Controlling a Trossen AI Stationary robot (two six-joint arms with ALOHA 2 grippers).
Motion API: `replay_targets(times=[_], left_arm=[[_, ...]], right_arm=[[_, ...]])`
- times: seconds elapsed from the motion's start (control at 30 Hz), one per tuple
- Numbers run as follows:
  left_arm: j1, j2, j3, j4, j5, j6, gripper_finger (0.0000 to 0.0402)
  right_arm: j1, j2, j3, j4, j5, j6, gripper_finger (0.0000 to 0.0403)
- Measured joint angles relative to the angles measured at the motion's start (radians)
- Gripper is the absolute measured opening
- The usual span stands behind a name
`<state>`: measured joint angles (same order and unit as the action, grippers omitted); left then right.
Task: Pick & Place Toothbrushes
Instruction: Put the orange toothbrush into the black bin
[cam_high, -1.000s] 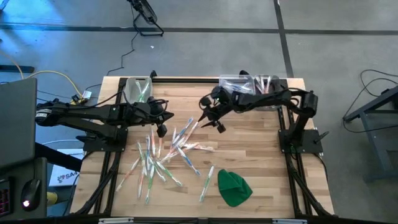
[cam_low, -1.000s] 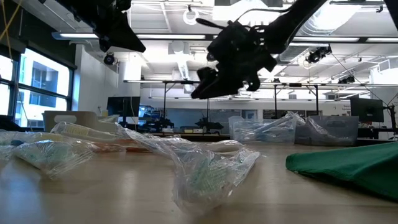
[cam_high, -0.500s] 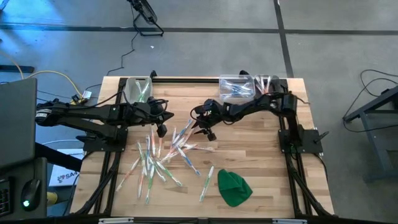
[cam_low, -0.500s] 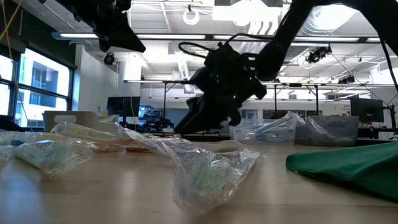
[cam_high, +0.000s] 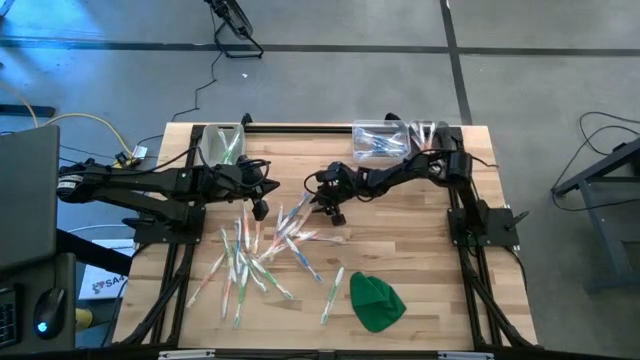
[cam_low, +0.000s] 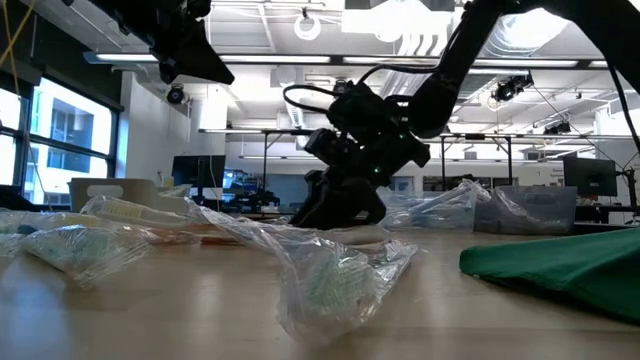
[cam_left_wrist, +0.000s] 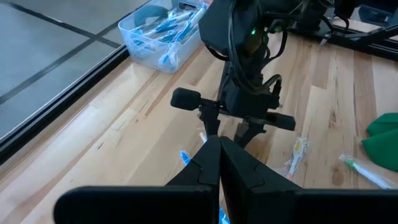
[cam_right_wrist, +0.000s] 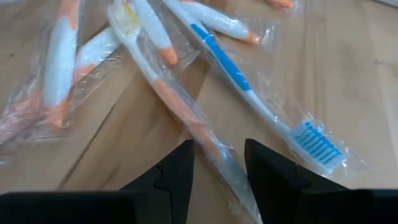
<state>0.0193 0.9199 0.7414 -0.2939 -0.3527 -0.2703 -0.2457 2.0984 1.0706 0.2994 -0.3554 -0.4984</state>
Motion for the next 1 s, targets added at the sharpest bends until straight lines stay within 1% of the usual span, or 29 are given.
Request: replay_targets(times=[0.13,0.23,0.57,0.73,0.83,1.0], left_arm=[[0.0,0.0,0.0,0.0,0.0,0.0,0.0],[0.0,0.0,0.0,0.0,0.0,0.0,0.0],[0.0,0.0,0.0,-0.001,0.0,0.0,0.0],[0.0,0.0,0.0,-0.001,0.0,0.0,0.0],[0.0,0.0,0.0,-0.001,0.0,0.0,0.0],[0.0,0.0,0.0,-0.004,0.0,0.0,0.0]], right_arm=[[0.009,-0.001,0.0,-0.029,0.003,-0.001,0.0137],[0.012,-0.001,0.0,-0.036,0.001,-0.002,0.0128],[0.011,-0.001,-0.001,-0.048,0.001,-0.003,0.0052],[0.011,-0.005,-0.002,-0.06,0.003,-0.014,0.0022],[0.011,-0.01,-0.001,-0.076,0.015,-0.038,0.0018],[0.011,-0.064,-0.003,-0.155,0.025,-0.041,0.0018]])
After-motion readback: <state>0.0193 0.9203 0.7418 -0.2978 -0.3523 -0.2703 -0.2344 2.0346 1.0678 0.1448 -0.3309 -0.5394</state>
